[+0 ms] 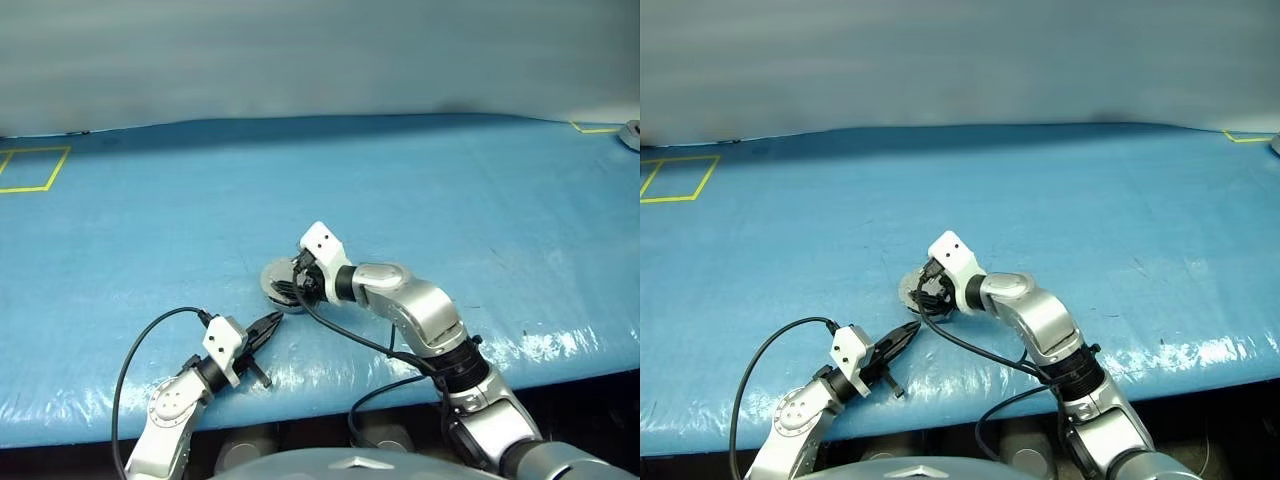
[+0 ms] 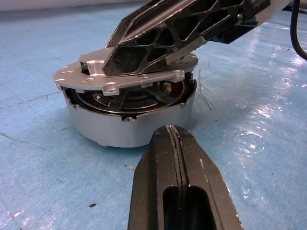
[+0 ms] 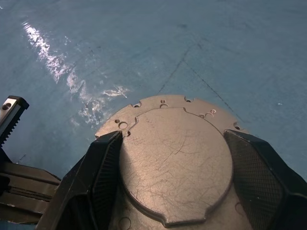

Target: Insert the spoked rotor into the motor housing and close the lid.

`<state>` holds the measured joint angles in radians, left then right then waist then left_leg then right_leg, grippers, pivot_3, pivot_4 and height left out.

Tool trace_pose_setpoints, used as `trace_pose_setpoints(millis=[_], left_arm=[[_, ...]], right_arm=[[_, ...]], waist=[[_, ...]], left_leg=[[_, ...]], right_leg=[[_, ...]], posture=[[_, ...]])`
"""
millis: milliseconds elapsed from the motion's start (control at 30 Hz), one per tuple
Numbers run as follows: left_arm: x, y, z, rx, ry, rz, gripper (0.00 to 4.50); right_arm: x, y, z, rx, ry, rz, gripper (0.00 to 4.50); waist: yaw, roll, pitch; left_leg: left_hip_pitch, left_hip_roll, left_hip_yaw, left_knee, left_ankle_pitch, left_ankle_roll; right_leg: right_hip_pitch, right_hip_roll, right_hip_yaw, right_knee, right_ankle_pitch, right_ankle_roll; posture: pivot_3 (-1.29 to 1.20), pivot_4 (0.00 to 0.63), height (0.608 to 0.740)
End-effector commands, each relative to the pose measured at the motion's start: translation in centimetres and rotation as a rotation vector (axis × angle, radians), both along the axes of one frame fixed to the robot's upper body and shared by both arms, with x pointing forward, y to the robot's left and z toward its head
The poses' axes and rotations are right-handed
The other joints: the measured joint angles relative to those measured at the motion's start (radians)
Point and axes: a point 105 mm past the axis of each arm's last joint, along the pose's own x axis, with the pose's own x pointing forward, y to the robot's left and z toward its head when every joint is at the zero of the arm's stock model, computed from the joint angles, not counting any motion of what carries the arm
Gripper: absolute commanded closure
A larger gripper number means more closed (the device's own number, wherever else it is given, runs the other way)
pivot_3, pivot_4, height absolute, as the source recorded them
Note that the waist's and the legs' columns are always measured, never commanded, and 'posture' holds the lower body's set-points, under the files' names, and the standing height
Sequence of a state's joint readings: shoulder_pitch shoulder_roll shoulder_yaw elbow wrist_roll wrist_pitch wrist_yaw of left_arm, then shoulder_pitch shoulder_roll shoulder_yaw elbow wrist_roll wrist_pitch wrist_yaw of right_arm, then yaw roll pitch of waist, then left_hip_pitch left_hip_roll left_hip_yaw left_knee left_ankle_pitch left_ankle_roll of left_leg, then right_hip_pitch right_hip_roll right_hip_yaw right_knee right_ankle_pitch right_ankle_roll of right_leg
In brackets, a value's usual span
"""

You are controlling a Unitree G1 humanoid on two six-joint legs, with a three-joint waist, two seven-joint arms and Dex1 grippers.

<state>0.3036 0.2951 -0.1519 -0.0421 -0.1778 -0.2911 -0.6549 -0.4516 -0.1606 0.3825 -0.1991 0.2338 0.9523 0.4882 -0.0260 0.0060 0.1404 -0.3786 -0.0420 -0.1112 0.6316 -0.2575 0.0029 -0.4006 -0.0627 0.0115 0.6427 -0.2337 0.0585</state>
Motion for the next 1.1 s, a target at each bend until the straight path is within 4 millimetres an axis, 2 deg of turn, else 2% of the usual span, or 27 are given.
trace_pose_setpoints(millis=[33, 400, 667, 900, 1100], left_arm=[[0.0, -0.4, 0.5, -0.015, -0.021, -0.008, 4.5], [-0.1, -0.3, 0.4, -0.016, -0.017, -0.003, 4.5], [-0.1, -0.4, 0.4, -0.018, -0.015, -0.011, 4.5], [-0.1, -0.4, 0.4, -0.019, -0.014, -0.012, 4.5], [-0.1, -0.3, 0.2, -0.019, -0.011, -0.009, 4.5]], right_arm=[[0.9, -0.3, 0.9, -0.01, -0.031, -0.058, 1.46], [0.1, -0.4, 0.1, -0.107, -0.164, 0.046, 1.46], [-0.3, -0.3, 1.2, -0.121, -0.262, 0.172, 1.46], [0.2, -0.7, 1.3, -0.139, -0.253, 0.216, 1.46], [0.6, -0.4, 1.0, -0.081, -0.193, 0.161, 1.46]], waist=[[0.0, 0.0, 0.0], [0.0, 0.0, 0.0], [-0.001, 0.0, 0.0], [-0.001, -0.001, 0.001], [-0.001, -0.001, 0.002]], left_leg=[[0.0, 0.0, 0.0, 0.0, 0.0, 0.0], [0.0, 0.0, 0.0, 0.003, 0.001, 0.0], [0.0, 0.0, 0.0, 0.003, 0.001, 0.0], [0.0, 0.0, 0.0, 0.003, 0.001, 0.0], [0.0, 0.0, 0.0, 0.003, 0.001, 0.001]], right_leg=[[0.0, 0.0, 0.0, 0.0, 0.0, 0.0], [0.001, 0.001, 0.0, 0.001, 0.0, 0.0], [0.001, 0.001, 0.0, 0.001, 0.0, 0.0], [0.001, 0.001, 0.0, 0.001, 0.0, 0.0], [0.001, 0.001, 0.0, 0.001, 0.0, 0.0]], posture=[[0.0, 0.15, 0.74], [0.0, 0.15, 0.74], [0.0, 0.15, 0.74], [0.0, 0.15, 0.74], [0.0, 0.15, 0.74]])
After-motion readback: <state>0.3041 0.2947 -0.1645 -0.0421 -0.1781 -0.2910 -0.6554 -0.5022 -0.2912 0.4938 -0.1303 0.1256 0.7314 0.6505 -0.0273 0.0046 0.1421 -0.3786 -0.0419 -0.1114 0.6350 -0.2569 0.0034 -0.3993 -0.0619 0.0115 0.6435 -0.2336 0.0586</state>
